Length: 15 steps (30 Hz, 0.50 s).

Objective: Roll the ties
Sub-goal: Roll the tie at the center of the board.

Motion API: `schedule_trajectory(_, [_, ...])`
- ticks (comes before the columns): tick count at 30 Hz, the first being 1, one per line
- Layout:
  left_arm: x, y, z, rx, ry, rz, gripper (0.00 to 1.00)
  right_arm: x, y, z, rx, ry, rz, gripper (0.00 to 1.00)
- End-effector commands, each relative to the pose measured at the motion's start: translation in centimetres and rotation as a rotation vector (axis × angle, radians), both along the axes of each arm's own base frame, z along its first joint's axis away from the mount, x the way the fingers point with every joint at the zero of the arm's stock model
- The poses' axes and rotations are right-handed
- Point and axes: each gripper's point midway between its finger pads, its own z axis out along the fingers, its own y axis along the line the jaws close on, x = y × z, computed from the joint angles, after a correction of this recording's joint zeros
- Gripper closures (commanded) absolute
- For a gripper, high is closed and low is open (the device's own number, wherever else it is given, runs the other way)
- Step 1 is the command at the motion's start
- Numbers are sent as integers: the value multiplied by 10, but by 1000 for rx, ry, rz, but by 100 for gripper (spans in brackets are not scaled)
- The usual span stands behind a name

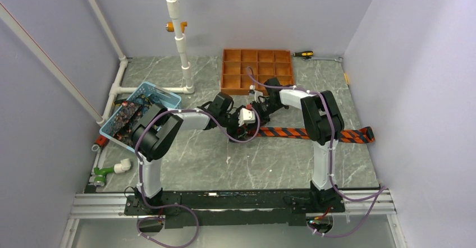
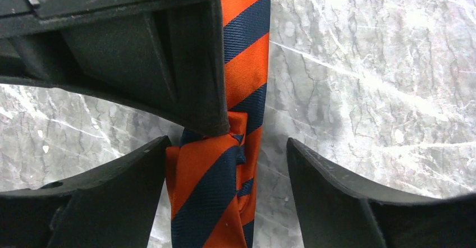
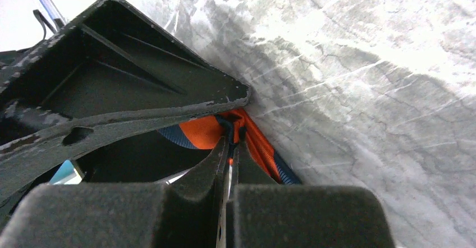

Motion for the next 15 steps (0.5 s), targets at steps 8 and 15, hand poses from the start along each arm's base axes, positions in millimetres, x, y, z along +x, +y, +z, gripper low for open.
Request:
schedule_trajectory(8, [-20,26,-31,100,-21,-48,58,-1,5,48,51,-79,10,100])
schedule_trajectory(15, [-17,27,-26,92,-14,-31,65,-3,-13,2,-92,-39,8,100])
